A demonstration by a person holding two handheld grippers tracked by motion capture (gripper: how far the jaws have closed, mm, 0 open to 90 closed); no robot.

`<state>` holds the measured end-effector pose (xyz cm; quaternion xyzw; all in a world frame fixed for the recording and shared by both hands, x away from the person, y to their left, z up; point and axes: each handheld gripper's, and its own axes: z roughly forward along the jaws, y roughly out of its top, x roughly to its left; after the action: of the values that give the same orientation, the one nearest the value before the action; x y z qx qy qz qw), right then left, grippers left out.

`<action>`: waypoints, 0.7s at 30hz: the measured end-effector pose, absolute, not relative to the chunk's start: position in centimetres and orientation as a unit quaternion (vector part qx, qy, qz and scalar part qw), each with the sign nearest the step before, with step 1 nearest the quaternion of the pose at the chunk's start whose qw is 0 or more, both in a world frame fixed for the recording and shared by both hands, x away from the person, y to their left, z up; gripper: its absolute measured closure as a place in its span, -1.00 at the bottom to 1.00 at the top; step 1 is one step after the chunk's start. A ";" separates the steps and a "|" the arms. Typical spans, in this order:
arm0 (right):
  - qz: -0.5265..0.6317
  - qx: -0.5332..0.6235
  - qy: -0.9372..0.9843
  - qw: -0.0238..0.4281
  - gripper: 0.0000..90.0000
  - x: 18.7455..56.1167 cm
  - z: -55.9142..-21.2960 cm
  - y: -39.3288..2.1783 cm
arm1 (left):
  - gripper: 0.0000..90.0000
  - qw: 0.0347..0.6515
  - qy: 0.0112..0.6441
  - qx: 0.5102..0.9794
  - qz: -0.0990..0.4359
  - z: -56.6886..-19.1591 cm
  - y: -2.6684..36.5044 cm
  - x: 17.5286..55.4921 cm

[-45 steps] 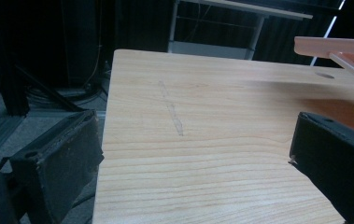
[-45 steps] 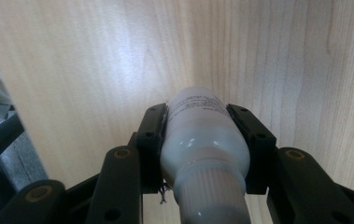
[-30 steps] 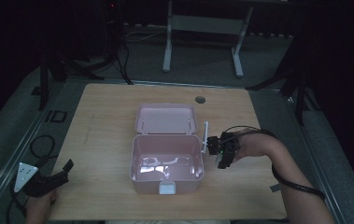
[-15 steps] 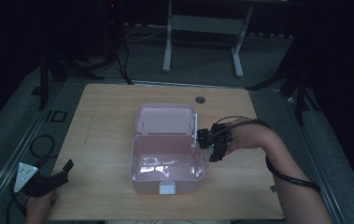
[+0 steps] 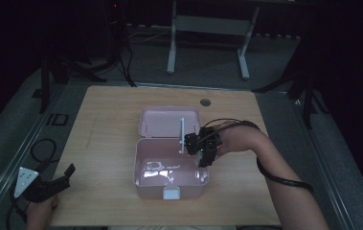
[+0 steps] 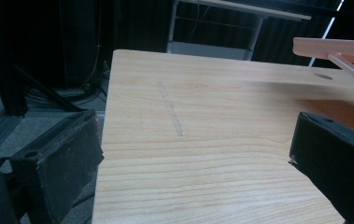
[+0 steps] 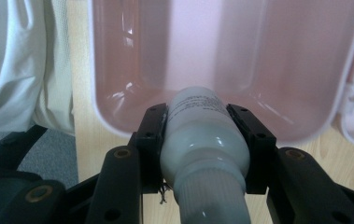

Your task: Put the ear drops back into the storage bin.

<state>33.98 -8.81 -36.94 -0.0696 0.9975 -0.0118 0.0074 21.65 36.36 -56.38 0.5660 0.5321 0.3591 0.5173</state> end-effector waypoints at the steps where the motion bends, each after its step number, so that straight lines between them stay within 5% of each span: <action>1: -0.012 -0.071 0.997 0.007 0.33 34.0 -37.2 -8.6 | -0.94 0.517 0.532 0.566 0.359 -56.4 36.4 21.7; 21: -0.024 -0.087 0.996 -0.027 0.33 34.1 -43.8 -6.6 | -0.94 0.519 0.531 0.566 0.358 -56.4 36.4 21.7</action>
<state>34.13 -6.59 -43.81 -0.0868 0.9956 -0.0238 -0.0271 21.66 36.41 -56.39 0.5662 0.5314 0.3578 0.5187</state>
